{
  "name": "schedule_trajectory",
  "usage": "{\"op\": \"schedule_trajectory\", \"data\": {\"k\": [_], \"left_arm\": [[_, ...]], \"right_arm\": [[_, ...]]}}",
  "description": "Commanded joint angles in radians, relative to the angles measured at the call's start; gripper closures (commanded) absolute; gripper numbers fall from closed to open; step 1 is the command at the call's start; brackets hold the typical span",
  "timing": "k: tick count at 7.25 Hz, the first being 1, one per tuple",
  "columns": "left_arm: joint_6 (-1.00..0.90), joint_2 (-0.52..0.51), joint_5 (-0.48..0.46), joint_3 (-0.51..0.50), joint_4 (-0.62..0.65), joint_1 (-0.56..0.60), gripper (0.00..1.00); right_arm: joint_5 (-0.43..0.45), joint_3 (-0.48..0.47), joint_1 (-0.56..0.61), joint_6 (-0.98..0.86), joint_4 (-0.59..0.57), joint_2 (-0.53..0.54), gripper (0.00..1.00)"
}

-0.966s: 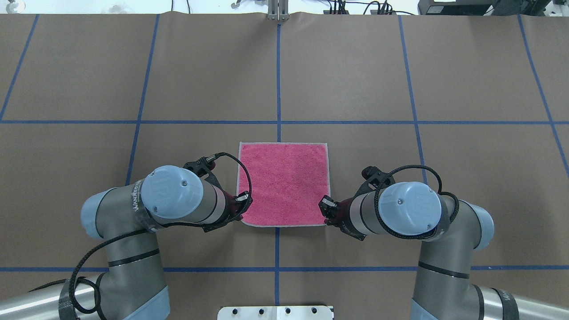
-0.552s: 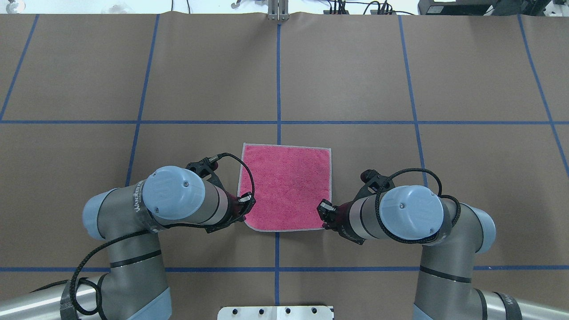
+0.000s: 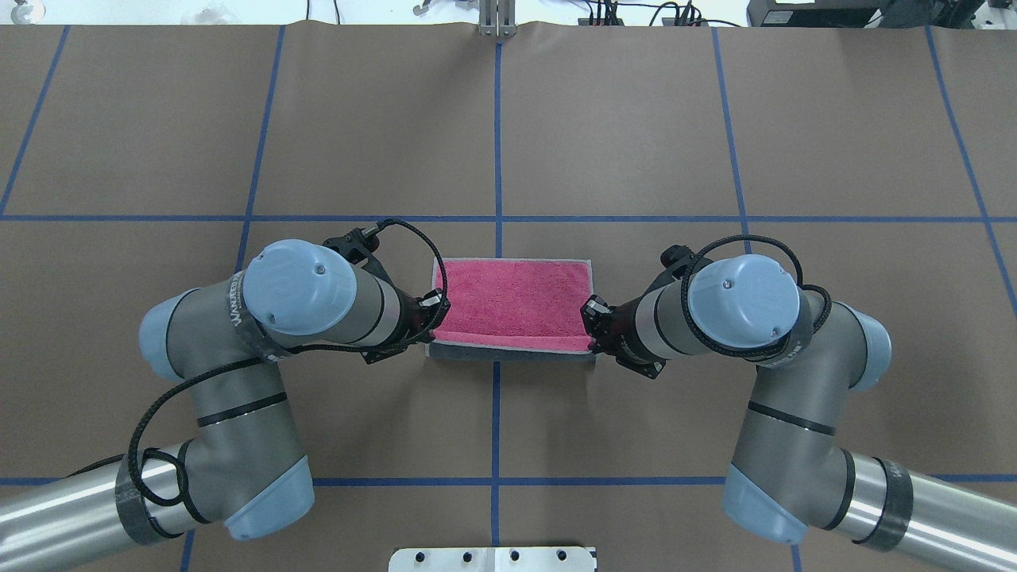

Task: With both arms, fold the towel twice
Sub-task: 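Lift the near corners with both grippers and fold them over the far edge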

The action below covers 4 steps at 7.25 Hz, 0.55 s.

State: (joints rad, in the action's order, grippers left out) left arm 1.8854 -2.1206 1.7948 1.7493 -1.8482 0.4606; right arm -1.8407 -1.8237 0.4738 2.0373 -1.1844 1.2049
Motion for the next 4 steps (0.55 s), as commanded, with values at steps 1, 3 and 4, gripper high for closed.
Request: {"op": "schedule_trajectory", "data": {"k": [1,3,4], "left_arm": [[0.0,-0.062,0.0,-0.081,-0.015,0.042,1.0],[-0.002,-0.078,0.0,-0.152,-0.074,0.072,1.0],[-0.002,-0.081,0.0,-0.178,-0.086,0.078,1.0]], "right_arm": [[-0.023,0.047,0.051,-0.002,0.002,-0.033,1.0],[-0.026,0.09,0.084,-0.003,0.002,-0.074,1.0],[-0.023,0.147,0.088,-0.005,0.005,-0.112,1.0]]}}
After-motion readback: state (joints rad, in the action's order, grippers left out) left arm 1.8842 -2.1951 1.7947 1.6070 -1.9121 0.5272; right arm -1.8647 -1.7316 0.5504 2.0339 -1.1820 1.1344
